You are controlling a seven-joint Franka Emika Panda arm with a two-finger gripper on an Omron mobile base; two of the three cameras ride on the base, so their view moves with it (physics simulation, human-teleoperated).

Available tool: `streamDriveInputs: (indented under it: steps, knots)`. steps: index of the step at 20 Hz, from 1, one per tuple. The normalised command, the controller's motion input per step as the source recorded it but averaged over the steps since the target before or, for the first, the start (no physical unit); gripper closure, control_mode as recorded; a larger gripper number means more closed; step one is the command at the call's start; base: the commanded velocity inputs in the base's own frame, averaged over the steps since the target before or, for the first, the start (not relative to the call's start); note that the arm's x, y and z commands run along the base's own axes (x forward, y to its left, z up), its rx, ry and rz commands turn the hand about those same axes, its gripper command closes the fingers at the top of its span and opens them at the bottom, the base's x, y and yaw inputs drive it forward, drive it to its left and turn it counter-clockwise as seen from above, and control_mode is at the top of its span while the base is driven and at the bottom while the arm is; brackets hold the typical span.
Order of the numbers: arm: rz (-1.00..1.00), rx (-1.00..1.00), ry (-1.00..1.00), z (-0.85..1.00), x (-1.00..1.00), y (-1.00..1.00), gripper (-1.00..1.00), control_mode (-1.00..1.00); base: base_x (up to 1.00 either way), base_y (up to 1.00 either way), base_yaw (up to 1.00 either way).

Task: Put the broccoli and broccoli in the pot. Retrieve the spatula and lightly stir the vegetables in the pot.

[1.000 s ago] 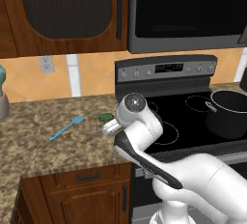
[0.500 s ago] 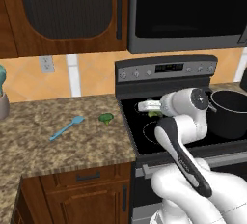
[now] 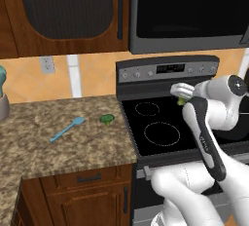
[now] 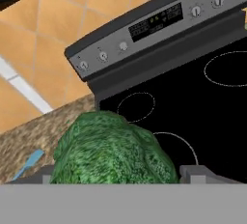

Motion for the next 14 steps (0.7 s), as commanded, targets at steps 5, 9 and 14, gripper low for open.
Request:
streamDriveInputs:
  steps: [5, 9, 14]
  knots:
    - [-0.07, 0.03, 0.11, 0.17, -0.1, -1.0, 1.0, -1.0, 0.0, 0.0, 0.0]
    - [0.0, 0.0, 0.0, 0.0, -0.02, -1.0, 1.0, -1.0, 0.0, 0.0, 0.0]
    - [0.0, 0.0, 0.0, -0.04, 0.0, -1.0, 1.0, -1.0, 0.0, 0.0, 0.0]
